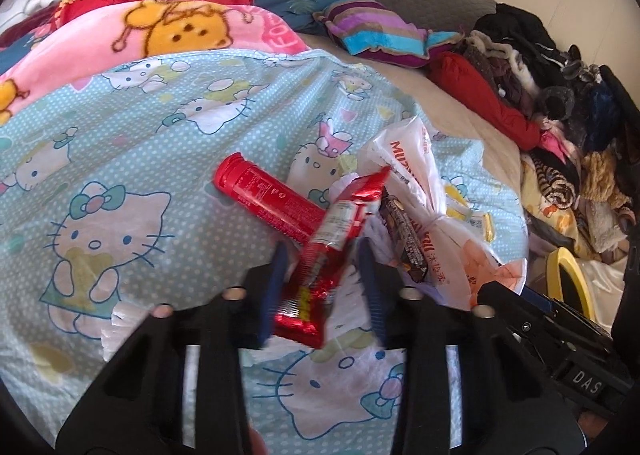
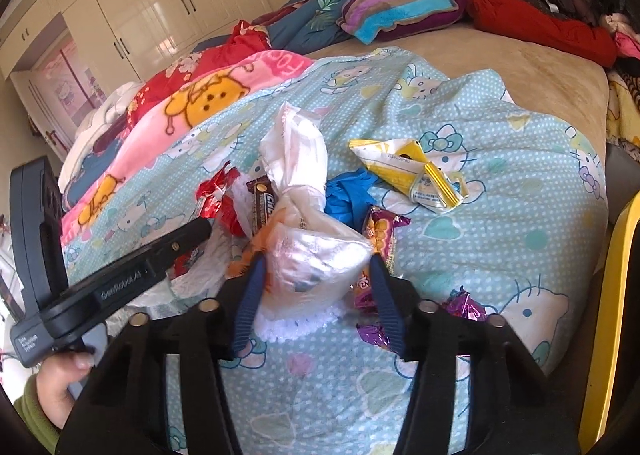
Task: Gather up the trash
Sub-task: 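Grasp the red candy wrapper with the left gripper while the right gripper grasps the white plastic bag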
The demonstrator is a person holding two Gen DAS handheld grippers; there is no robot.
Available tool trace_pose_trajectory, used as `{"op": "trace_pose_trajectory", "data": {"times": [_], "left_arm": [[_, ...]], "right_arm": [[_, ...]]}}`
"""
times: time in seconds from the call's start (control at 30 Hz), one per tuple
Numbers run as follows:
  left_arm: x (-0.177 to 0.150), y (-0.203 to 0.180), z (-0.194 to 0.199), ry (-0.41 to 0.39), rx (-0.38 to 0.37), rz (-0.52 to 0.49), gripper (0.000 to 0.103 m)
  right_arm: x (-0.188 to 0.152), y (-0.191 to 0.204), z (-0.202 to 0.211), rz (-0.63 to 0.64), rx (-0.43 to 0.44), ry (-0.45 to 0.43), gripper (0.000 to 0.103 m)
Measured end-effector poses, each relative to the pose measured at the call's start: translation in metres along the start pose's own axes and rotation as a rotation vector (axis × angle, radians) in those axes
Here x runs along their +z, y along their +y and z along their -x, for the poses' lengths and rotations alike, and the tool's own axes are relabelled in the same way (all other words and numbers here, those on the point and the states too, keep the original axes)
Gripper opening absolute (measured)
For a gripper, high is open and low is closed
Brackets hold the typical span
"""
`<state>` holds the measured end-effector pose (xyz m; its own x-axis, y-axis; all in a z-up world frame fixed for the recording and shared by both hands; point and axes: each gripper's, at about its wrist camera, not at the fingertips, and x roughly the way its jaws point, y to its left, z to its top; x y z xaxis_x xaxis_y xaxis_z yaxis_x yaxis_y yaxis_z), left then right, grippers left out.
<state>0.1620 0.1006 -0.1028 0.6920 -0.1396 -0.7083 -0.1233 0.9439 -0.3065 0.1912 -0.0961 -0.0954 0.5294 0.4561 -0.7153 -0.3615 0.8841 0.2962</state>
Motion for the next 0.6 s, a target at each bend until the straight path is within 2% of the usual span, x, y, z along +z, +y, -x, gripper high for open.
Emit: {"op": "trace_pose_trajectory", "data": {"times": [0.07,0.1,0.17,0.6], "left_arm": [[0.0,0.001,0.0,0.005,-0.01,0.01,0.02],[0.0,0.0,0.0,0.003,-0.009,0.006,0.018],[0.0,-0.002,0.003,-0.004,-0.01,0.0,0.01],[0.007,-0.009,0.044,-0.127,-0.103,0.035,0.007]], "right_arm": [[-0.002,0.001,0.0,0.005,0.0,0.0,0.042],[-0.003,0.001,0.001,0.008,0.0,-0.006,0.037],[-0.005,0.0,0.005,0.012,0.001,-0.019,0.033],[-0.009,-0.009,0.038,-0.014,0.027,-0.118,0.027]]}}
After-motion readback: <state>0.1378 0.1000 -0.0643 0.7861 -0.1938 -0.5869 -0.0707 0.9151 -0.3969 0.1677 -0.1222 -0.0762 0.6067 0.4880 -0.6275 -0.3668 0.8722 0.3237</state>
